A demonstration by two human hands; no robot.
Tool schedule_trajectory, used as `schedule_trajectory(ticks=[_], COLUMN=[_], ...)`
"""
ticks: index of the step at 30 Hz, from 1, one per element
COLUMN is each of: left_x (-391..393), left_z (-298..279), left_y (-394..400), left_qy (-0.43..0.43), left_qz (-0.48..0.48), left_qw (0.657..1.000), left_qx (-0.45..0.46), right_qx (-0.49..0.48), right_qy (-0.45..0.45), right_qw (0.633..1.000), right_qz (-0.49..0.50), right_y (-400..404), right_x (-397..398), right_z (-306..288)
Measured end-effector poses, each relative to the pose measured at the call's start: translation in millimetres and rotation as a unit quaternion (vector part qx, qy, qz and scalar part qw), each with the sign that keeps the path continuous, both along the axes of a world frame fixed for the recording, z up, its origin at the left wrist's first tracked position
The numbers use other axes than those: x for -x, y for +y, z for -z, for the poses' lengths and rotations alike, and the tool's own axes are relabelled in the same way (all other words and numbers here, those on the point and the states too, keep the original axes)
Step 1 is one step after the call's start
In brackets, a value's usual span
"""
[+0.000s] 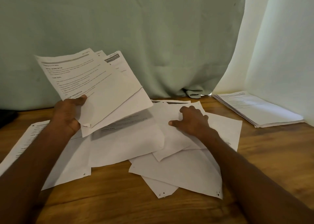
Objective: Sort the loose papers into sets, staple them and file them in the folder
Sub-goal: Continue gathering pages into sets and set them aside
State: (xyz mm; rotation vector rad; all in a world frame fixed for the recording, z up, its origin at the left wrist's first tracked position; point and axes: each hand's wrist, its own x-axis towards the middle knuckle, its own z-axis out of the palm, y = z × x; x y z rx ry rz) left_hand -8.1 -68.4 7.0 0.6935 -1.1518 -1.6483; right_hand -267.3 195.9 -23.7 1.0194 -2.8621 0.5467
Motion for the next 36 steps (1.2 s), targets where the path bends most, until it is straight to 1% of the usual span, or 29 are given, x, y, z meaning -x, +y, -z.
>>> schedule_trajectory(ticks=[3, 6, 10, 12, 18, 22, 24, 26, 28, 30, 31, 32, 33, 34, 36], left_x=[-6, -4, 1, 2, 1, 6, 8, 9, 9, 9, 9, 9, 9, 8, 7], left_z=[0, 1, 4, 5, 6, 10, 12, 14, 15, 17, 18, 18, 18, 18, 17], left_y=[-5, -7, -6, -4, -8, -2, 3, 11, 16, 18, 17, 17, 15, 14, 13], left_qy=[0.011, 0.011, 0.008, 0.009, 0.000, 0.000, -0.001, -0.006, -0.018, -0.020, -0.016, -0.013, -0.011, -0.010, -0.006], left_qz=[0.006, 0.011, 0.023, 0.028, 0.020, 0.037, 0.060, 0.087, 0.104, 0.122, 0.127, 0.128, 0.124, 0.118, 0.106], left_qw=[1.000, 1.000, 1.000, 1.000, 1.000, 0.999, 0.998, 0.995, 0.990, 0.986, 0.986, 0.986, 0.986, 0.987, 0.988], left_qx=[-0.005, -0.001, -0.003, -0.002, -0.002, -0.001, 0.005, 0.039, 0.090, 0.110, 0.108, 0.106, 0.107, 0.109, 0.109], right_qx=[0.046, 0.007, -0.030, -0.035, 0.000, -0.064, -0.065, -0.039, 0.004, 0.075, 0.122, 0.173, 0.225, 0.270, 0.324], right_qy=[-0.050, -0.018, -0.019, -0.014, -0.021, -0.025, -0.019, -0.033, -0.073, -0.107, -0.106, -0.088, -0.045, 0.022, 0.207], right_qw=[0.997, 0.999, 0.999, 0.999, 1.000, 0.997, 0.998, 0.999, 0.997, 0.991, 0.986, 0.979, 0.970, 0.957, 0.915], right_qz=[0.029, 0.047, 0.008, -0.003, 0.005, -0.017, -0.006, 0.008, 0.015, 0.028, 0.041, 0.058, 0.079, 0.102, 0.127], right_y=[-3, 4, 2, -7, -9, -5, -7, -8, -7, -3, 0, 4, 9, 13, 21], right_x=[0, 1, -2, -8, -8, -10, -11, -10, -11, -9, -7, -6, -6, -7, -10], right_z=[-3, -6, -5, -3, -3, -6, -7, -8, -9, -11, -13, -17, -22, -29, -42])
